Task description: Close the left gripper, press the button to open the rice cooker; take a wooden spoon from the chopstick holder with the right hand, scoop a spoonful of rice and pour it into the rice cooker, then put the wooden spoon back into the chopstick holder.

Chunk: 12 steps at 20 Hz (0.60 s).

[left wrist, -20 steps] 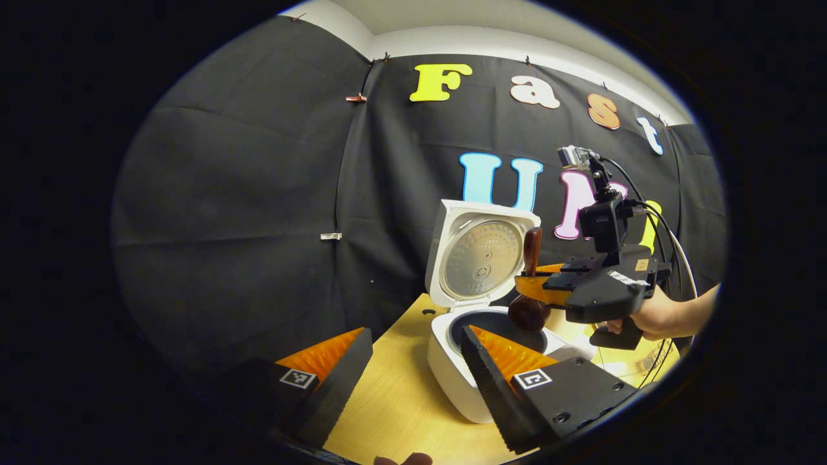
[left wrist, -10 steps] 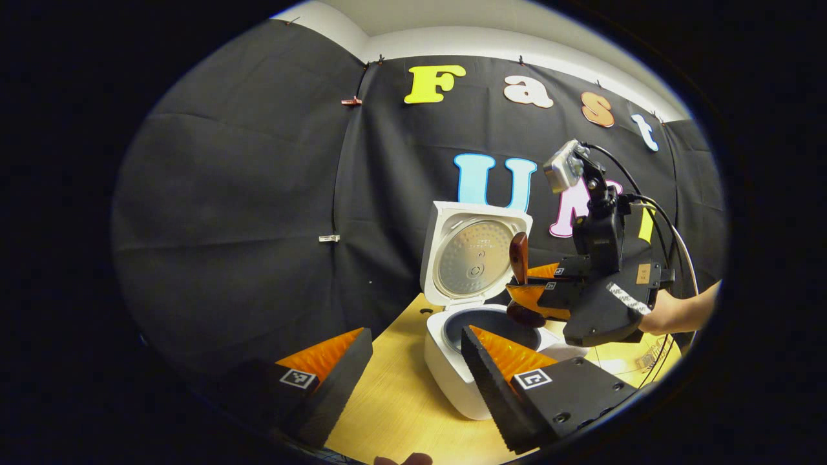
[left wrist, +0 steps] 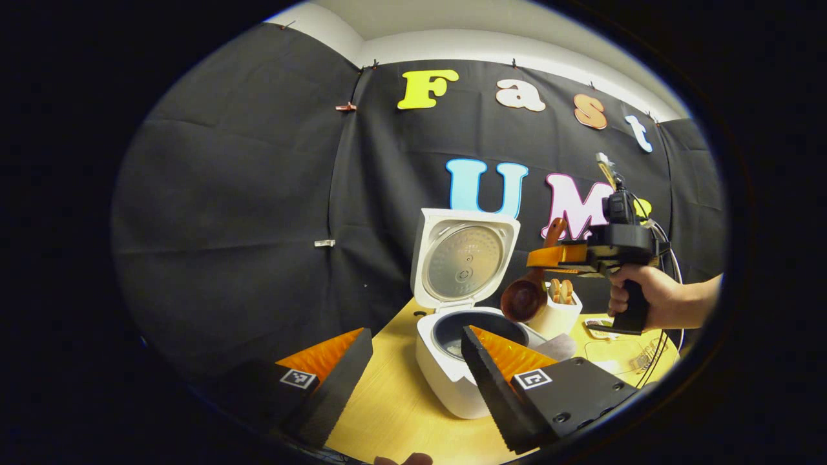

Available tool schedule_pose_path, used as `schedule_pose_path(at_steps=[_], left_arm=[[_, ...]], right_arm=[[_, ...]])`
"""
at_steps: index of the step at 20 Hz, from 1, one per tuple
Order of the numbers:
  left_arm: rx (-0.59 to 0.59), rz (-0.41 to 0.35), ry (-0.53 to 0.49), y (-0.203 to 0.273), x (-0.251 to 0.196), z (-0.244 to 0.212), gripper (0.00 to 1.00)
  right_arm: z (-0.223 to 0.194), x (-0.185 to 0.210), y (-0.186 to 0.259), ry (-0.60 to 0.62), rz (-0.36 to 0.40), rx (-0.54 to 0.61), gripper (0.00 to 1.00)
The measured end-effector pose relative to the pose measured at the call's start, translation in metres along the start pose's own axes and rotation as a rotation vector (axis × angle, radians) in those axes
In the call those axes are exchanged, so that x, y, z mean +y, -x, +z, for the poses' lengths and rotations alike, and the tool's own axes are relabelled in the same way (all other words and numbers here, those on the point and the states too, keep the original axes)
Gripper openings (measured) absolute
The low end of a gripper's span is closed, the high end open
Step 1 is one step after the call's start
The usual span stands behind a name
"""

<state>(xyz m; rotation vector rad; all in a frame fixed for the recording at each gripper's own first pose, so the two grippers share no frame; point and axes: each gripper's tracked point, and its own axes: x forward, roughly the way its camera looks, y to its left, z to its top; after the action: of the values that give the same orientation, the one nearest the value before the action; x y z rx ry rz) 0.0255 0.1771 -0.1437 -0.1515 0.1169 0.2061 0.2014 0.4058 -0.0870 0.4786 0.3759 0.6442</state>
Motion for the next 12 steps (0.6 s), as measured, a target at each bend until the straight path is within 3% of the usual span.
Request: schedule_pose_path(at_steps=[3, 4, 7, 12], left_arm=[[-0.017, -0.032, 0.001, -0.005, -0.017, 0.007, 0.95], [-0.022, -0.042, 0.002, -0.006, -0.022, 0.011, 0.95], [-0.032, -0.068, -0.002, -0.012, -0.040, 0.018, 0.95], [-0.062, -0.122, -0.019, -0.022, -0.073, 0.032, 0.95]], right_arm=[[0.036, -0.024, 0.038, -0.127, -0.023, -0.076, 0.12], [0.047, -0.032, 0.050, -0.161, -0.028, -0.108, 0.07], [0.075, -0.068, 0.097, -0.266, -0.056, -0.193, 0.07], [0.103, -0.159, 0.186, -0.252, -0.209, -0.295, 0.07]])
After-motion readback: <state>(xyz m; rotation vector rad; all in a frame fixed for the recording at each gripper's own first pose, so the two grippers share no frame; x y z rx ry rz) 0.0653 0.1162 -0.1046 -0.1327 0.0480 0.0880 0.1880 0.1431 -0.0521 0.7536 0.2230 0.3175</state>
